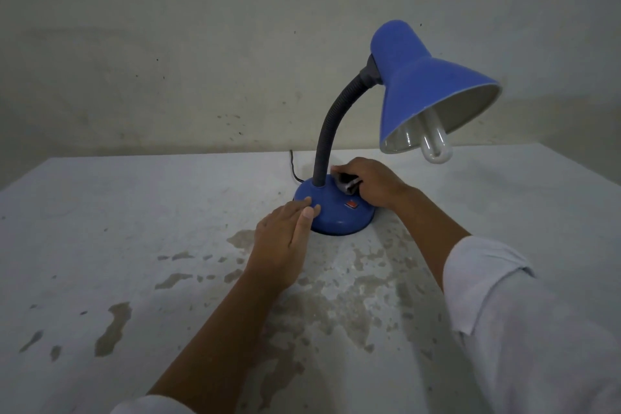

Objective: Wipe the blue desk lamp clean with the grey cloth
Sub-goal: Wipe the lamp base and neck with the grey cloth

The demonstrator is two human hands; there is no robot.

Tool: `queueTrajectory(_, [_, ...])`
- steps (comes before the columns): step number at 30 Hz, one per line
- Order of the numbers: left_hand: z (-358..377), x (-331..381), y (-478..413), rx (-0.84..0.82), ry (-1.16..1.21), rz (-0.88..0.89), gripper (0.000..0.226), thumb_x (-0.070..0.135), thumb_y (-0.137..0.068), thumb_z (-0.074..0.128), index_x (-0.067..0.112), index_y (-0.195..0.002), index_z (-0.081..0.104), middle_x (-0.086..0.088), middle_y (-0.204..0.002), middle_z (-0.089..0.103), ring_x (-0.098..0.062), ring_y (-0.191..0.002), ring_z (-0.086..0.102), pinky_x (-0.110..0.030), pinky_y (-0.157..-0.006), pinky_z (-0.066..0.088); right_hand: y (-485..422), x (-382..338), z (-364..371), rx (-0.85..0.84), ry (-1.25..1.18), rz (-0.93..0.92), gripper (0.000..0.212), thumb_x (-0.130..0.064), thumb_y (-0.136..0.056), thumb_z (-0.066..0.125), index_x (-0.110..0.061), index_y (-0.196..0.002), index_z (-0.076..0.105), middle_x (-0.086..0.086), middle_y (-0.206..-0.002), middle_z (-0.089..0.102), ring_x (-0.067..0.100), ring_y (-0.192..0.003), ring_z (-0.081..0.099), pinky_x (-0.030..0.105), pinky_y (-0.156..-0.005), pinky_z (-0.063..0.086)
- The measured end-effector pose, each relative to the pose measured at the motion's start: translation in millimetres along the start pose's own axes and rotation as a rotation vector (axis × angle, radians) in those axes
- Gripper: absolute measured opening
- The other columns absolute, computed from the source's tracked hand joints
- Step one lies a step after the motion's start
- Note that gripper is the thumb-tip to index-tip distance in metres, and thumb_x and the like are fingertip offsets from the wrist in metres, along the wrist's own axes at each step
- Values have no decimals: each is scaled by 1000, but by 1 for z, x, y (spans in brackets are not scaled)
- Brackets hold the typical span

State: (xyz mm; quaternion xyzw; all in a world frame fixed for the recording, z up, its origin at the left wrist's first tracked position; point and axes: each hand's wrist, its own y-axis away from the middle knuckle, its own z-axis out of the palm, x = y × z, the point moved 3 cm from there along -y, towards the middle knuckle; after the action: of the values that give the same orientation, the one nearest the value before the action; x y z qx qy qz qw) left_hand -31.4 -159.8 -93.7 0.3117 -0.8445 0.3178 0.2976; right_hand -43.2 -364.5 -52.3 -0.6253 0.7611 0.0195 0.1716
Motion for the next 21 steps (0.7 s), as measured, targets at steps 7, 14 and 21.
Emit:
queueTrajectory(7, [-3,4,1,-2,10,18,56,43,-93,18,22,-125,58,2,-139,52,-14,-130,44,-40,-114,29,29,6,4,86,-165,-40,35,-3,-90,52,-13,-123,61,10,-124,57,27,-116,52,38,-101,41])
queueTrajectory(14, [-3,4,1,5,18,1,55,44,-92,19,24,-124,59,2,-138,53,-16,-129,46,-45,-113,30,72,1,-8,152,-132,-190,49,-8,-72,39,3,-112,66,20,-120,63,24,-107,60,11,-101,38])
queueTrajectory(21, [-3,6,1,-9,-3,-4,59,44,-90,17,22,-126,57,1,-139,52,-17,-131,44,-45,-114,29,69,-2,-43,7,3,-85,39,11,-73,52,-10,-98,73,9,-108,67,24,-99,61,39,-92,49])
